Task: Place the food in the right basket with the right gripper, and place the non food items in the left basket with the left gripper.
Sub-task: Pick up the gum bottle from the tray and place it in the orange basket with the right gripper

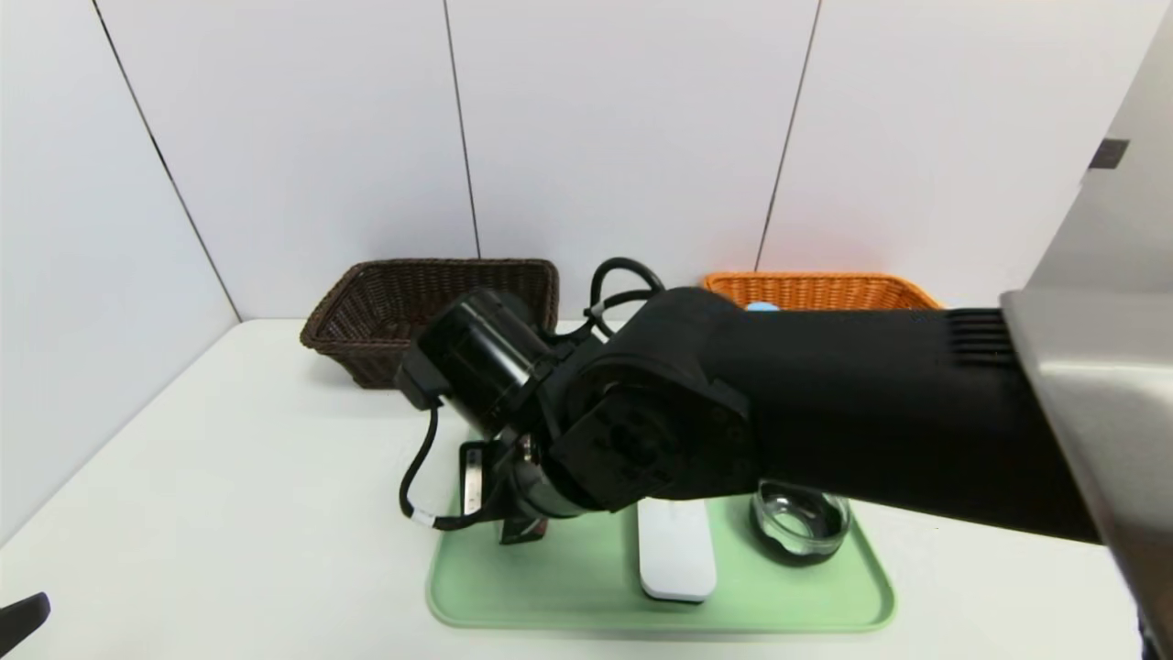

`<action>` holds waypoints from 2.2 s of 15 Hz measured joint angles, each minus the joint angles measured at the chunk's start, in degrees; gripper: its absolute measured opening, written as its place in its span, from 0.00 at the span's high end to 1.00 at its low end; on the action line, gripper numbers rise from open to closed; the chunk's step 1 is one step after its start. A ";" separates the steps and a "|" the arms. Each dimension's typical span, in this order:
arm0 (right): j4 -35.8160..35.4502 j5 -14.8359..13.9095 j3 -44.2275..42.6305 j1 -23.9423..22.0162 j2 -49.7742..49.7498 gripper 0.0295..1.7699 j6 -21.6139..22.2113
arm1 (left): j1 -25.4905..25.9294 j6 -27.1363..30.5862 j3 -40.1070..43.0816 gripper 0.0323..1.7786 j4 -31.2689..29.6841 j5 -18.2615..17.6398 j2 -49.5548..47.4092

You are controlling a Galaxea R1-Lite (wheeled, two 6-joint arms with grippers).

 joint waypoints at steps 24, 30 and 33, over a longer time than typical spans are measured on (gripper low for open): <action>-18.21 18.63 -0.01 -56.06 -3.89 0.58 -24.13 | -0.09 3.30 1.01 0.05 -4.83 -0.39 6.10; -17.60 17.87 -0.04 -56.67 2.32 0.58 -26.76 | -0.09 3.35 0.96 0.05 -4.83 -0.38 7.19; -17.86 17.85 -0.04 -56.59 3.69 0.42 -27.50 | -0.06 3.39 0.96 0.05 -4.83 -0.35 7.45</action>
